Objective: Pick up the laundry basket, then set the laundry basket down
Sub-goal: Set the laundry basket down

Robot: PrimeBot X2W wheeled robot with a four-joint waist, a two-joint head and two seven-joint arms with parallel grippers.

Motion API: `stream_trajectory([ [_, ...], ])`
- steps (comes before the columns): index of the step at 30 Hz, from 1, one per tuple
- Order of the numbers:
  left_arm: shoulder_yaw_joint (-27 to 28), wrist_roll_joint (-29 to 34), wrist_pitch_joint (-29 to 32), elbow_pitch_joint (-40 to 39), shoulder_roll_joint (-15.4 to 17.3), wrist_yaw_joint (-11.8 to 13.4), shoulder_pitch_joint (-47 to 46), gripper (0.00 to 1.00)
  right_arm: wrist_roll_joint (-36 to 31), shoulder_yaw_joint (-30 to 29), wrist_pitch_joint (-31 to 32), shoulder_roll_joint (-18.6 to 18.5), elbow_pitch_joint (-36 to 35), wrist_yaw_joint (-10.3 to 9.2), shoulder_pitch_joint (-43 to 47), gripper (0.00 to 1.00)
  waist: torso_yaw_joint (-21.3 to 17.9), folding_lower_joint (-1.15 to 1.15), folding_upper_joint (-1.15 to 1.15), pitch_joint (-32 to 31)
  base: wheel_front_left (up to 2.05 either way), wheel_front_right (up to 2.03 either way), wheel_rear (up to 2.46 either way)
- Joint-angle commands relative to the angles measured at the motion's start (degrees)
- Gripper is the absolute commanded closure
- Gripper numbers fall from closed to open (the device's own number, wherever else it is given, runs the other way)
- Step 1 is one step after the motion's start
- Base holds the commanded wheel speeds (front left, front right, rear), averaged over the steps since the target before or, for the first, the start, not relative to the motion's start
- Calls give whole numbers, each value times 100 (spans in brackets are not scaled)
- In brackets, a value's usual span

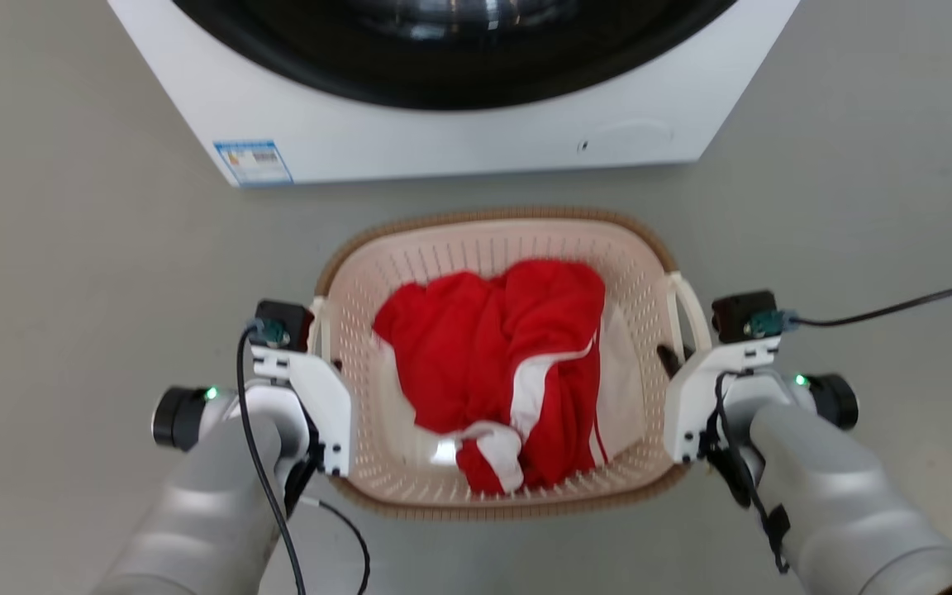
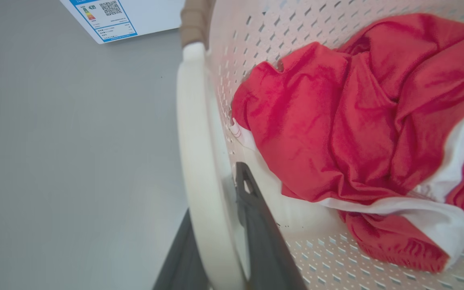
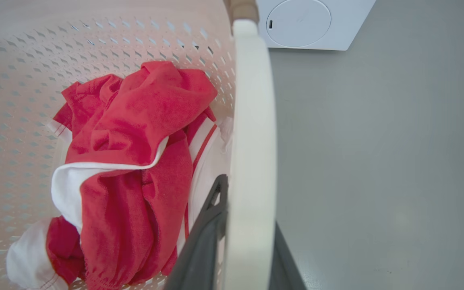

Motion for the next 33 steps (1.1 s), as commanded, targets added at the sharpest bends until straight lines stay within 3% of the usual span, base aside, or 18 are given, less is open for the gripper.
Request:
stream_trajectory([
  [1,50,97,-35,-59,130,4,-229,100,-97,43,-230,96,-93,97,-202,100,76,0,0,328,0,0,0],
  [23,173,125,-882,-61,315,46,-1733,100,-1037,-720,-1082,8,55,97,-1477,100,111,0,0,2512,0,0,0],
  [33,193,121,-992,-56,407,49,-2087,100,-1558,-1239,-1169,30,55,97,-1665,100,94,0,0,3027,0,0,0],
])
